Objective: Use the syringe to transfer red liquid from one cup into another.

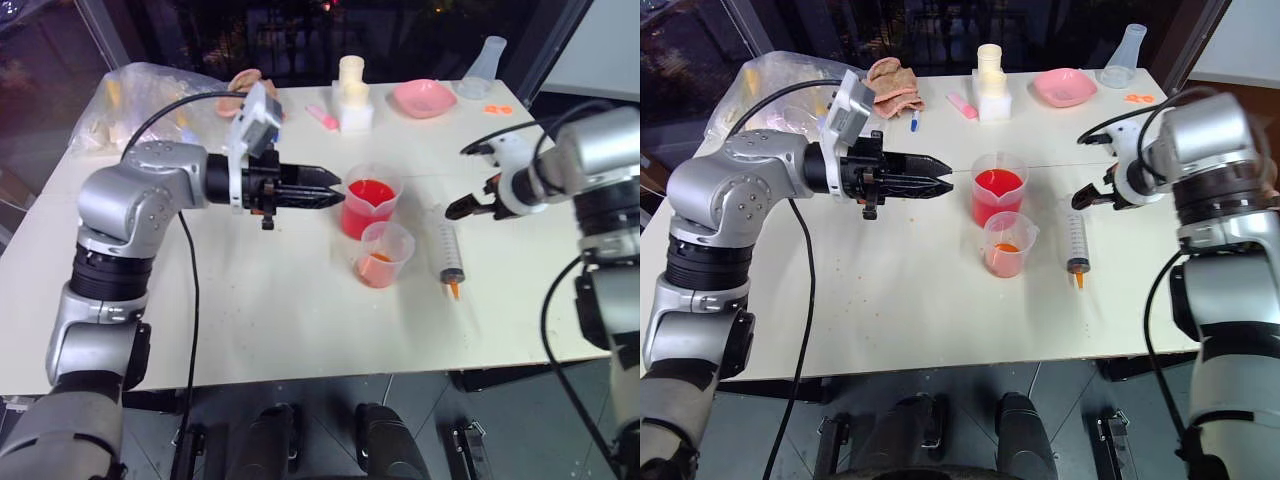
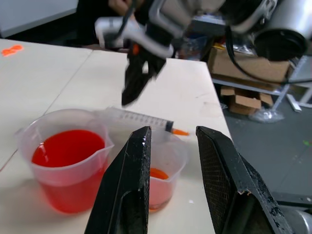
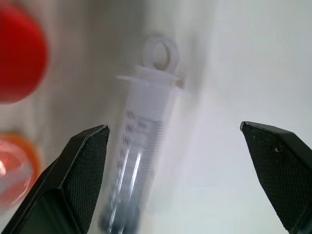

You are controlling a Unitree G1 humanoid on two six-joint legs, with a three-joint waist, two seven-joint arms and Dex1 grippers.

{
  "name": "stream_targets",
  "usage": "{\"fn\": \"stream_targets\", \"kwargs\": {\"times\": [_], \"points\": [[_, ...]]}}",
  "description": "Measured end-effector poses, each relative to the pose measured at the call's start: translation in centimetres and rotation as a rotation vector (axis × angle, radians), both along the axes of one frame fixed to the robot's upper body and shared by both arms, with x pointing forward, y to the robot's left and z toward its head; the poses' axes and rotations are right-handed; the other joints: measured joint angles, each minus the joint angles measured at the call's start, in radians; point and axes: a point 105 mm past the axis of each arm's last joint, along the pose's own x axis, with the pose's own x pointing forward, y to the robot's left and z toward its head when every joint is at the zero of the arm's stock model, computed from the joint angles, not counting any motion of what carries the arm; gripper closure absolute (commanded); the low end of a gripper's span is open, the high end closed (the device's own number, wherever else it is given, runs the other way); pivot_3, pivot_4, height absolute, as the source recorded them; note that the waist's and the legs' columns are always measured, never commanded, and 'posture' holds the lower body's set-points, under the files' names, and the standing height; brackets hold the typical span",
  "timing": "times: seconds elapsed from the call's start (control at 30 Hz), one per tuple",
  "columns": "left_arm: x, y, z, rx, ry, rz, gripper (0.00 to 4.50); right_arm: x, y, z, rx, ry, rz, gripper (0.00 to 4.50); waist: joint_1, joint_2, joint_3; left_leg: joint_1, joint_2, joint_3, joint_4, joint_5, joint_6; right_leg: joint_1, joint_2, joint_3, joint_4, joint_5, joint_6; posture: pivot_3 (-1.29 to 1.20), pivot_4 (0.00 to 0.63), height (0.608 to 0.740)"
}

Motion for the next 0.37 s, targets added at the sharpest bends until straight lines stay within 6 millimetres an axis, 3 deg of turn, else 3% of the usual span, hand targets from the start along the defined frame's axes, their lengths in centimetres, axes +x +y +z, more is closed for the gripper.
{"fn": "stream_targets", "kwargs": {"times": [0.37], "points": [[-0.1,-0.3,-0.7,0.042,-0.02,-0.04,2.97,-4.8,-0.1,4.1,0.03,-0.065,0.191,0.05,0.001,0.0,0.0,0.0,0.0,0.0,0.0,0.0,0.001,0.0,-0.003,0.0,-0.001,0.0,0.0,0.0,0.15,0.74]]}}
